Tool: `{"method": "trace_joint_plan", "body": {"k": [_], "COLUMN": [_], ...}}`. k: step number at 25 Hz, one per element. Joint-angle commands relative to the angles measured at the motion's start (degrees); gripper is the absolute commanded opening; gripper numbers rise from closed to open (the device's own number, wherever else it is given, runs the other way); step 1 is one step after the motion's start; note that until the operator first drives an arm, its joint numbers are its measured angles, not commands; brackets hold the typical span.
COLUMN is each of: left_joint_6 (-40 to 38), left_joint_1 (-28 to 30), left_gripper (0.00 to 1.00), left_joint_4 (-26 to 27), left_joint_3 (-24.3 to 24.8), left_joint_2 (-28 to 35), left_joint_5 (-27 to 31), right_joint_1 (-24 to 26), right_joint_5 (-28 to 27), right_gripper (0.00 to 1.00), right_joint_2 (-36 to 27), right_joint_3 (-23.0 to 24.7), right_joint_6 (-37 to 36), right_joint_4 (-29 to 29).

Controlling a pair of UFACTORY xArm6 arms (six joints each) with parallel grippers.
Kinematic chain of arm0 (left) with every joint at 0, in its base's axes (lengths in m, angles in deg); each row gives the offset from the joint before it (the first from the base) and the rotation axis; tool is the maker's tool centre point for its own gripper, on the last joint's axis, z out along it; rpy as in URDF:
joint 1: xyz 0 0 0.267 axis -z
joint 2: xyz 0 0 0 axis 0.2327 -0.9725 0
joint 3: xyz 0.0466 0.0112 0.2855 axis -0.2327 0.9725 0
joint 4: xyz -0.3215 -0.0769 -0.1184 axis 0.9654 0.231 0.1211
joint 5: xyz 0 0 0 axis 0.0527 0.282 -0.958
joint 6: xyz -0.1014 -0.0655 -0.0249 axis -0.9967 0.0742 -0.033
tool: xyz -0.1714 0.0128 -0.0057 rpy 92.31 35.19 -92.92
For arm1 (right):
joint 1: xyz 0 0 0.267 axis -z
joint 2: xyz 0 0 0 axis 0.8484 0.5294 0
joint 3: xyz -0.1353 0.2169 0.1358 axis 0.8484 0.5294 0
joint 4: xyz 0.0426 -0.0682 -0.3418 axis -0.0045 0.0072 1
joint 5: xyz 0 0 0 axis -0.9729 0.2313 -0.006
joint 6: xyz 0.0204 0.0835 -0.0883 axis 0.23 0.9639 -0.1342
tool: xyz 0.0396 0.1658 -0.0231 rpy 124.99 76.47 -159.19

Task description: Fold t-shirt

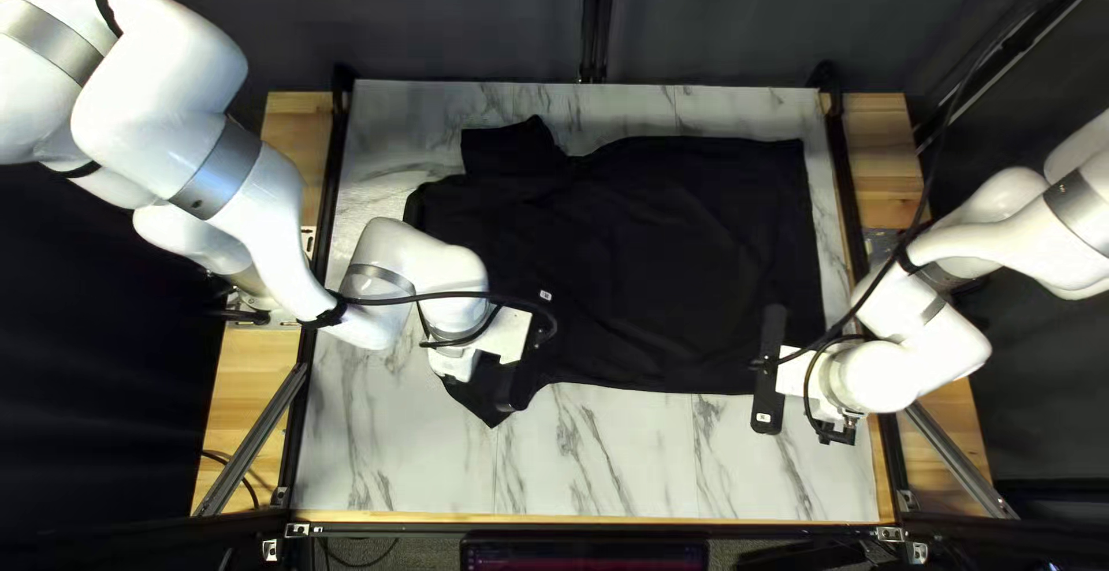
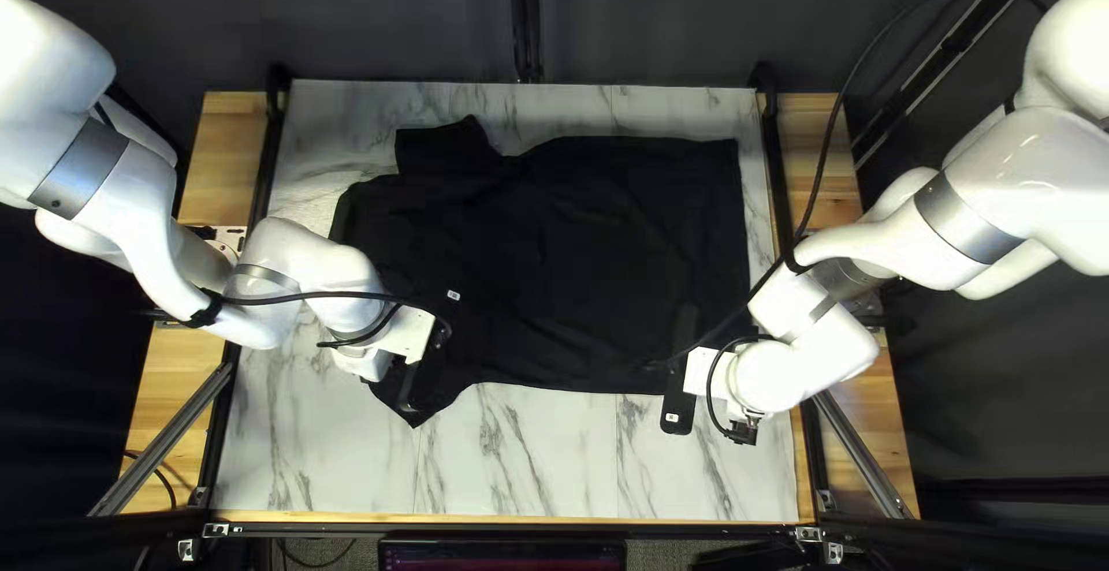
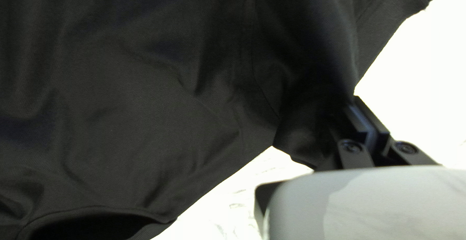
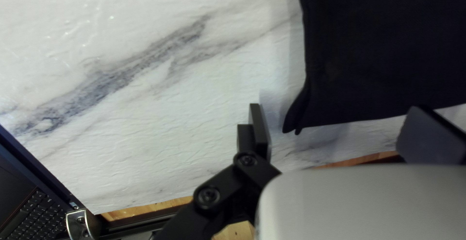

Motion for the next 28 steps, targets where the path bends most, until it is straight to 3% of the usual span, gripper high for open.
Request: {"method": "trace_joint_plan", "body": {"k": [1, 7, 12, 21, 28], "left_joint_6": [0.0, -0.1, -1.1, -11.9, -16.3], "left_joint_1": [0.2, 0.2, 0.1, 2.5, 4.1], "left_gripper": [0.00, 0.00, 0.00, 0.00, 0.00], "left_joint_4": [0.0, -0.1, -1.5, -7.6, -10.5], "left_joint_3": [0.2, 0.2, -1.2, -1.6, -3.3], "left_joint_2": [0.0, 0.1, 0.9, 8.1, 11.2], "left_joint_5": [-0.3, -0.4, 1.7, 7.9, 13.2], "right_joint_1": [0.8, 1.0, 1.0, 1.1, 2.1], "right_joint_5": [1.3, 0.9, -4.6, -13.9, -18.1], "right_gripper": [0.00, 0.00, 0.00, 0.00, 0.00], "right_joint_2": [1.0, 0.4, -3.6, -6.6, -9.2], "right_joint_3": [0.2, 0.5, -0.6, -5.0, -5.5], "right_joint_6": [-1.3, -1.7, 0.5, 1.6, 1.0], "right_joint_4": [-0.6, -1.0, 0.8, 3.5, 5.3]}}
